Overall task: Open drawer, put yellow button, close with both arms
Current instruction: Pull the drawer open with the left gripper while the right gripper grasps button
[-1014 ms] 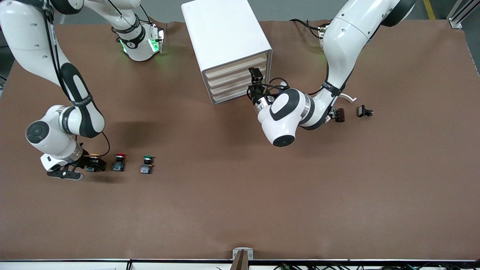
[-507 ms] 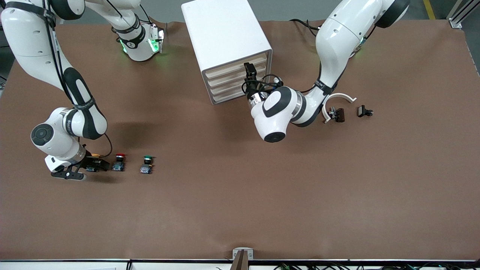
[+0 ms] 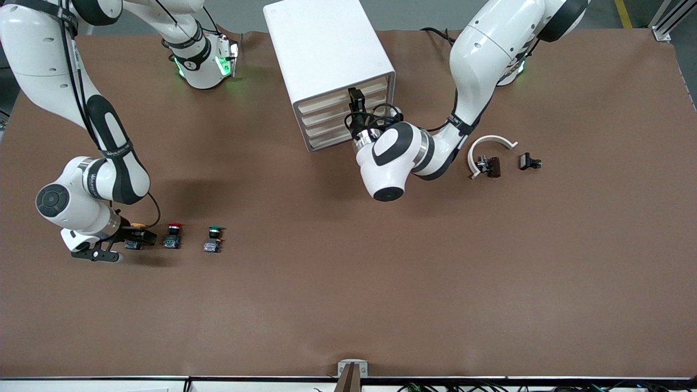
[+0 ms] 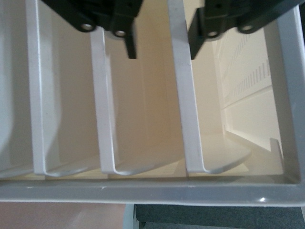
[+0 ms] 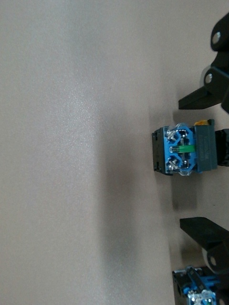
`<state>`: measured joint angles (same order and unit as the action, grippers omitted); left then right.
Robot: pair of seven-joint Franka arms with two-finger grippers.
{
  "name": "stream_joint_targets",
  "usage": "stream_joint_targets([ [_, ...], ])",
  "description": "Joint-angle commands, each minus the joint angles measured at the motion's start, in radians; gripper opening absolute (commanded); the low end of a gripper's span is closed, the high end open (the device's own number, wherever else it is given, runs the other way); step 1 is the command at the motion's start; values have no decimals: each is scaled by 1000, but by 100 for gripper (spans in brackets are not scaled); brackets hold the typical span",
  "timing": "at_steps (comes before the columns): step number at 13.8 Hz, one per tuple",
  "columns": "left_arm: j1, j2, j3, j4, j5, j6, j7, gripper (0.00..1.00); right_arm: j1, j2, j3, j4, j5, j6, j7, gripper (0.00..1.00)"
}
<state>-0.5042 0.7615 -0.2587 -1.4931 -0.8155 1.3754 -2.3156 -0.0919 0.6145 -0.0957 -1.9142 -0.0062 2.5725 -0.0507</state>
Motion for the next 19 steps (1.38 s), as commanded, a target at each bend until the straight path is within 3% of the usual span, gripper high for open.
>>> stream_joint_targets([
  [1, -10, 19, 6, 24, -24, -16, -19, 27, -25, -15, 13, -5, -3, -12, -21, 100],
  [3, -10, 19, 6, 24, -24, -16, -19, 17, -28, -15, 13, -5, -1, -12, -28, 100],
  [4, -10, 19, 6, 24, -24, -16, -19, 12, -28, -15, 13, -5, -1, -12, -28, 95],
  [6, -10, 21, 6, 25, -22, -16, -19, 0, -28, -15, 13, -5, -1, -14, -26, 69],
  [8, -8, 21, 6, 25, -19, -16, -18, 0, -26, -16, 14, -5, 0, -14, -26, 40],
  [13, 16, 38, 36, 50, -21, -15, -8, 0, -20, -22, 16, 7, 5, -14, -26, 0],
  [19, 53, 94, 76, 132, -21, -7, 7, 0, -14, -119, 42, 7, 9, -113, -17, 0],
])
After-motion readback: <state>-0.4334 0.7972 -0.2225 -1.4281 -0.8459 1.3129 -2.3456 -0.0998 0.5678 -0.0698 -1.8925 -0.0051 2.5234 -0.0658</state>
